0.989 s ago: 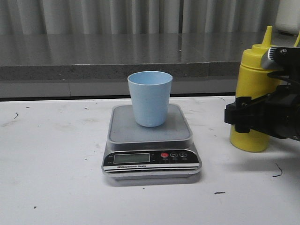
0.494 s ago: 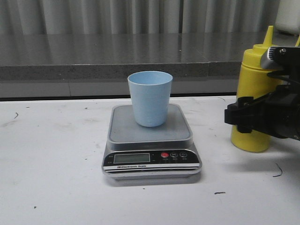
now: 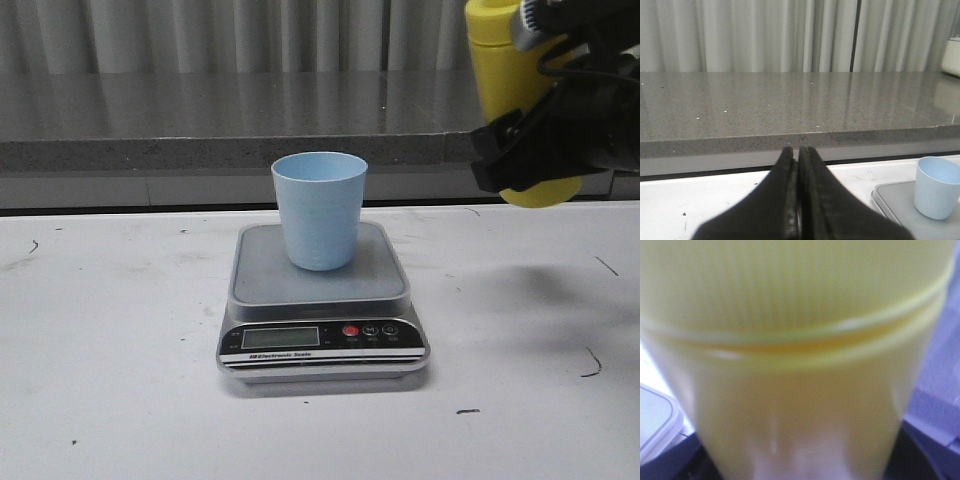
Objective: Pour seasoning into cup on scale with both arms
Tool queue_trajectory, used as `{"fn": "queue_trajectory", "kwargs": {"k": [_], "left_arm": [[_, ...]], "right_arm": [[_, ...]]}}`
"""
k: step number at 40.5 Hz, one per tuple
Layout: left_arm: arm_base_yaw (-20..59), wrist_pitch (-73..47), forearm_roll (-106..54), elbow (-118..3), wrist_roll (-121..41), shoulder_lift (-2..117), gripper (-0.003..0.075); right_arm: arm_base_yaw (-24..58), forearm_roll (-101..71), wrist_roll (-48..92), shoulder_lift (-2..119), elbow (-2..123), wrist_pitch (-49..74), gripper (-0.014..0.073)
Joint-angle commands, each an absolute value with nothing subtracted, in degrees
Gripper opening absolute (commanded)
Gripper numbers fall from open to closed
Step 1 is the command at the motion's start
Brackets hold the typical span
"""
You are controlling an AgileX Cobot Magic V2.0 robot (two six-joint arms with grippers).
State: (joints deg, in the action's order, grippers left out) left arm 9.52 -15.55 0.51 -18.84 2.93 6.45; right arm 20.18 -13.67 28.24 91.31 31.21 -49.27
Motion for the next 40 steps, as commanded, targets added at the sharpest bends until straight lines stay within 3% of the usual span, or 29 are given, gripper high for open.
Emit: {"fn": "queue_trajectory", "kwargs": {"k": [1,7,11,24,40], "left_arm": [[9.5,-10.7,0.0,-20.2,3.4,7.0,-0.002],[9.5,-10.7,0.0,-20.2,3.4,7.0,-0.002],[9.5,-10.7,0.0,-20.2,3.4,7.0,-0.002],[9.5,-10.7,0.0,-20.2,3.4,7.0,-0.002],[9.5,-10.7,0.0,-20.2,3.4,7.0,-0.002]], "right_arm": [[20.3,-12.0,36.3,88.3,37.2,-47.7,0.017],[20.3,-12.0,48.1,89.4,44.2,-36.6,0.017],[20.3,-12.0,56.8,90.2,46.9,-35.4,0.017],[20.3,-12.0,81.6,93.6,47.9,-40.7,0.017],[20.3,-13.1,92.0,97.7,47.9,-54.2,0.017]]}}
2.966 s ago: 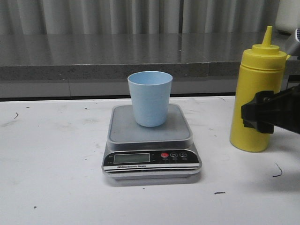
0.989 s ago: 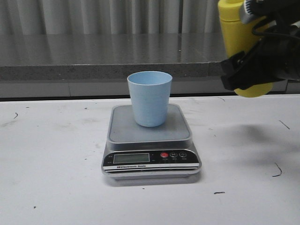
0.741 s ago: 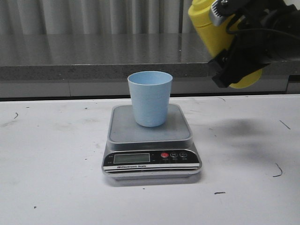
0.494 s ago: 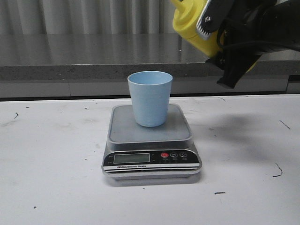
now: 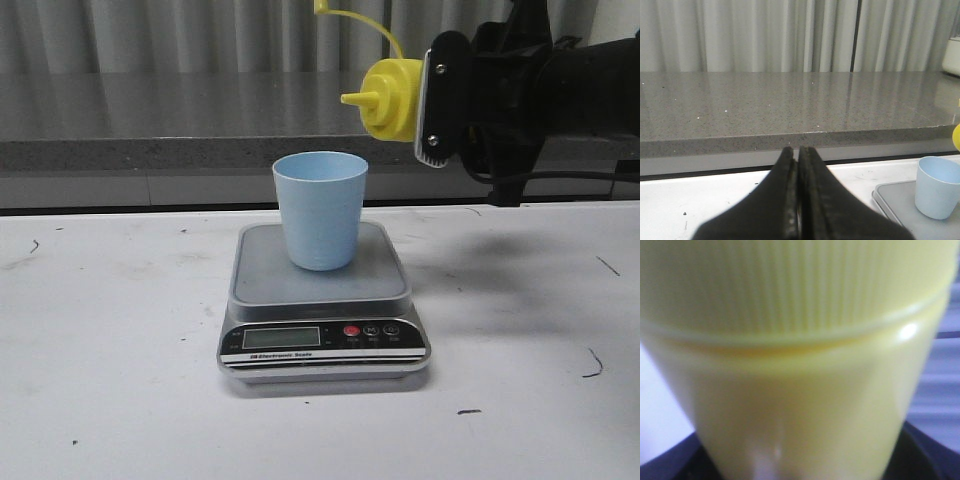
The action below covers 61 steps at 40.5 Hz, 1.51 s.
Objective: Pour seasoning into cup on scale with both arms
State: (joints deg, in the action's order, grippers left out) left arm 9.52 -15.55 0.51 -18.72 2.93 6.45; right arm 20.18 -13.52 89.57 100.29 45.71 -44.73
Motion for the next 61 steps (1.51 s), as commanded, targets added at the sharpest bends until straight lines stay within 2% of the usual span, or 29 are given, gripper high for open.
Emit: {"fn": "queue_trajectory", "kwargs": {"k": [1,9,16,28,35,43,53,61], "left_arm": [[9.5,-10.7,0.0,-20.2,3.4,7.0,-0.002],[9.5,-10.7,0.0,-20.2,3.4,7.0,-0.002],[9.5,-10.7,0.0,-20.2,3.4,7.0,-0.002],[9.5,-10.7,0.0,-20.2,3.4,7.0,-0.002],[9.5,-10.7,0.0,-20.2,3.4,7.0,-0.002],[9.5,-10.7,0.0,-20.2,3.4,7.0,-0.002],[9.5,-10.7,0.0,-20.2,3.4,7.0,-0.002],[9.5,-10.7,0.0,-20.2,3.4,7.0,-0.002]], "right_arm": [[20.3,-13.1,92.9,97.7,47.9,-54.2,0.017],[20.3,-13.1,99.8,98.4,49.3,-54.9,0.0166],[20.3,-13.0,107.6,99.6,53.1,-55.0,0.0118],[20.3,-13.1,107.6,99.5,53.7,-56.2,0.0116],[20.7,-20.1,98.4,99.5,53.7,-56.3,0.0118],[22.7,-39.7,89.0,99.4,53.7,-53.9,0.012],[23.0,-61.9,71.9,96.3,53.7,-43.6,0.012],[23.0,-68.7,61.6,90.5,53.7,-29.6,0.012]]}}
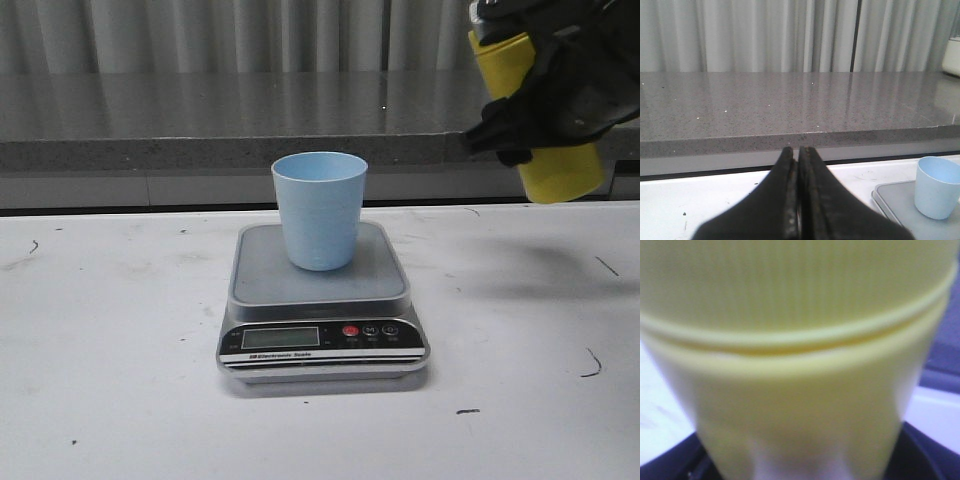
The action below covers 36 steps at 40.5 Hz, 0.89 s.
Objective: Pour seasoning into cup on scale with both arms
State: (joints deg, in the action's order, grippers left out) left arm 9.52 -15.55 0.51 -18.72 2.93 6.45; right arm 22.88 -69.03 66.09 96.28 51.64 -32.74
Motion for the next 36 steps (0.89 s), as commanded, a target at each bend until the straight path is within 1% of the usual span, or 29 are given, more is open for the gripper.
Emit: {"fn": "queue_trajectory", "kwargs": {"k": [1,5,10,21,32,36], "left_arm": [[9.5,-10.7,0.0,-20.2,3.4,7.0,-0.002],[9.5,-10.7,0.0,-20.2,3.4,7.0,-0.002],[9.5,-10.7,0.0,-20.2,3.4,7.0,-0.002],[9.5,-10.7,0.0,-20.2,3.4,7.0,-0.002],[9.5,-10.7,0.0,-20.2,3.4,7.0,-0.002],[9.5,-10.7,0.0,-20.2,3.4,7.0,-0.002]], "right_arm": [[23.0,-68.8,60.7,90.0,53.7,-28.4,0.012],[23.0,-69.3,57.3,86.5,53.6,-19.8,0.012],[23.0,-69.4,55.7,82.8,53.6,-14.8,0.012],[23.0,-69.4,56.6,80.3,53.6,-17.2,0.012],[23.0,-69.1,59.7,80.3,53.6,-15.4,0.012],[23.0,-69.0,61.3,80.3,53.6,-11.6,0.012]]}}
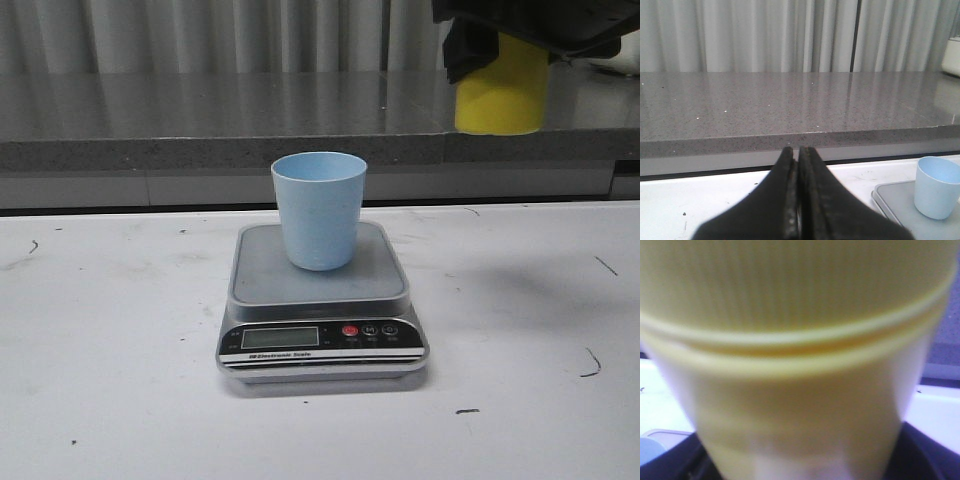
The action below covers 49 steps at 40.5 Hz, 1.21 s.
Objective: Pour seasoning into cup on scale with both arms
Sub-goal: 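Lower the upright bottle back to its spot on the table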
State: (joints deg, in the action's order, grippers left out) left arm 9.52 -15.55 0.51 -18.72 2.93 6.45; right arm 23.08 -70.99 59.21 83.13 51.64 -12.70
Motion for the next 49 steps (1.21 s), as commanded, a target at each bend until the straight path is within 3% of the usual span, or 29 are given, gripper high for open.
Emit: {"fn": "queue_trajectory", "kwargs": {"k": [1,9,21,40,49], "left_arm": [[9.5,-10.7,0.0,-20.2,3.4,7.0,-0.002],[9.5,-10.7,0.0,-20.2,3.4,7.0,-0.002],[9.5,-10.7,0.0,-20.2,3.4,7.0,-0.002],[9.5,-10.7,0.0,-20.2,3.4,7.0,-0.002],[9.5,-10.7,0.0,-20.2,3.4,7.0,-0.002]], "right_arm": [[23.0,-69.0,62.4,80.2,53.6,-10.5,0.012],[23.0,-69.0,65.7,78.7,52.5,-5.6,0.012],[23.6,-59.3,64.7,76.7,41.6,-18.9,0.0108],[23.6,-34.9,26.2,84.3,38.2,-27.2,0.011],[23.6,-32.2,18.4,89.9,38.2,-36.2,0.011]]}}
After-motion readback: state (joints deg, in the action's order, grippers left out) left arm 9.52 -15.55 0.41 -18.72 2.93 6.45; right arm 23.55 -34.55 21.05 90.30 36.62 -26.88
